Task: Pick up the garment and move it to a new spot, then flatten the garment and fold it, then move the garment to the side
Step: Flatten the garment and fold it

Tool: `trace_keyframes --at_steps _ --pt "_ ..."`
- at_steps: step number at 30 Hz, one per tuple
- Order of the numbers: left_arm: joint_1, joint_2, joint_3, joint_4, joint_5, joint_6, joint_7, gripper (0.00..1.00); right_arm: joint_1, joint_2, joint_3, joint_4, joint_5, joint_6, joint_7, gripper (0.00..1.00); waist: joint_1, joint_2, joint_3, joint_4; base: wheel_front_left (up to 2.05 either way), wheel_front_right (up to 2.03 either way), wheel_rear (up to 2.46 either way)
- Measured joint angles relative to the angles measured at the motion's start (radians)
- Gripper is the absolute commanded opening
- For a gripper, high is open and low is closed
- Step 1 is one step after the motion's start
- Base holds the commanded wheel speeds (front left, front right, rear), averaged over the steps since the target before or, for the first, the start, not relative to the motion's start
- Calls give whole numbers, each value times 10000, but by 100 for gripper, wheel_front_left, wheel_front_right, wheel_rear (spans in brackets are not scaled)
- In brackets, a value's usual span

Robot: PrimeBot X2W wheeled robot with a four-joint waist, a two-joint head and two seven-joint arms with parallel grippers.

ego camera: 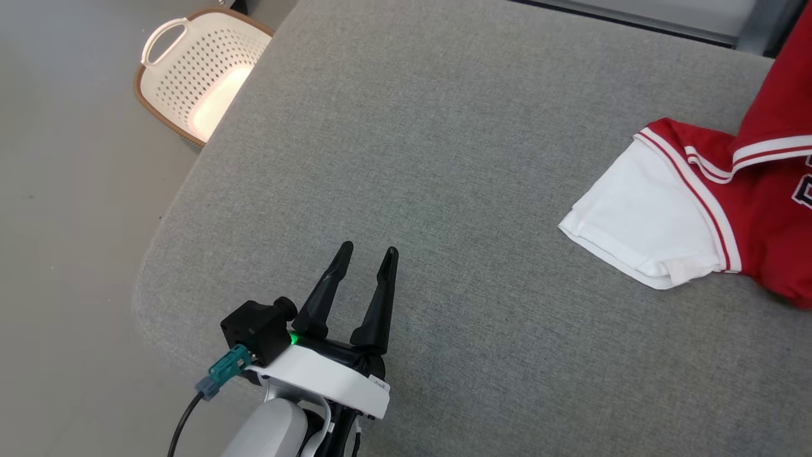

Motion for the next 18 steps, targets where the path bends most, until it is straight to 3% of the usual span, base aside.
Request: trace_keyframes --at_steps 4,12,18 --pt "-144 -6 -117 -46 -77 96 2 100 -237 46 715 1384 -4 0 803 100 0 0 192 180 0 0 0" --pt "-163 -13 -17 146 215 98 0 100 -523 282 1011 2828 -245 10 115 100 0 0 -109 -309 0 0 0" --pt "-160 -19 376 337 546 -4 0 100 -227 616 811 3342 176 10 -1147 100 0 0 -591 -1044 0 0 0"
